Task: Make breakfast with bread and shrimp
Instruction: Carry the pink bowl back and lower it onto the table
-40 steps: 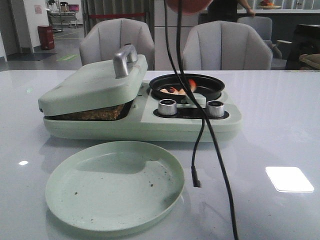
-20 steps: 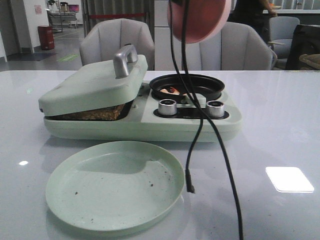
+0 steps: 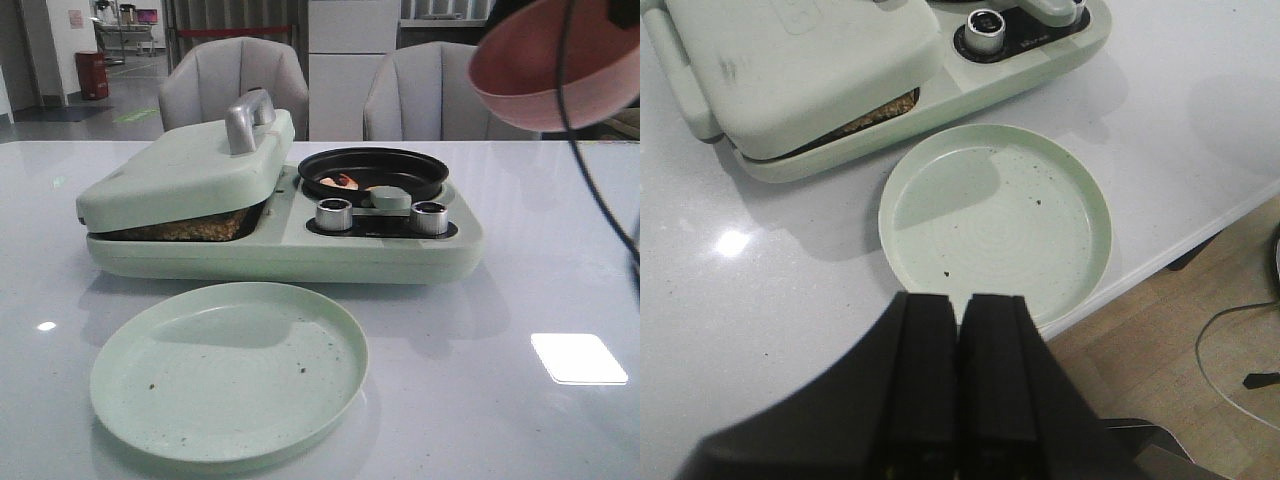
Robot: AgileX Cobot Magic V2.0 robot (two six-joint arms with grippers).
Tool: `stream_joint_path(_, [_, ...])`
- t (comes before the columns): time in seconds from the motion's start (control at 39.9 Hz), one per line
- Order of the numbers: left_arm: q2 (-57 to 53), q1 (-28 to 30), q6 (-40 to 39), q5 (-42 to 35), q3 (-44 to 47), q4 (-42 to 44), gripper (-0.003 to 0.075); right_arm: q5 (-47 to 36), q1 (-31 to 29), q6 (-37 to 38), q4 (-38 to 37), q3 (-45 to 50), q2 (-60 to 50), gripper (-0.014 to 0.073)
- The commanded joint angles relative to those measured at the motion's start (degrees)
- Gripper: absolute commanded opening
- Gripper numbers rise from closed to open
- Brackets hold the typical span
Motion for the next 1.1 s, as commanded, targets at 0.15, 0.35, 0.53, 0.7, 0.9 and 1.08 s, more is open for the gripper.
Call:
stream_joint_path(0.15, [-0.1, -0.5, -0.3, -3.8, -1.5, -1.2, 0.0101, -7.3, -14.5, -12.2, 20.0, 15.0, -11.7, 0.0041])
stream_joint_path(0.35, [-0.1, -0.5, -0.3, -3.7, -1.5, -1.2, 0.0101, -14.9, -22.0, -16.3, 27.8, 25.0, -12.5, 0.0041])
stream_joint_path(0.53, [-0.1, -0.5, -0.3, -3.7, -1.5, -1.2, 0.0101, -23.7, -25.4, -16.3, 29.0, 30.5, -12.0, 0.0041])
stream_joint_path(0.7, [-0.1, -0.5, -0.3, -3.7, -1.5, -1.2, 0.0101, -29.3, -27.0, -16.3, 30.0, 32.4, -9.5, 0.0041])
stream_joint_path(0.9, [-0.1, -0.5, -0.3, -3.7, -1.5, -1.2, 0.0101, -33.9, -27.0, -16.3, 30.2, 32.4, -5.2, 0.0041])
stream_joint_path(1.08, [-0.1, -0.5, -0.3, -3.7, -1.5, -1.2, 0.0101, -35.6, -27.0, -16.3, 30.2, 32.4, -2.2, 0.0041])
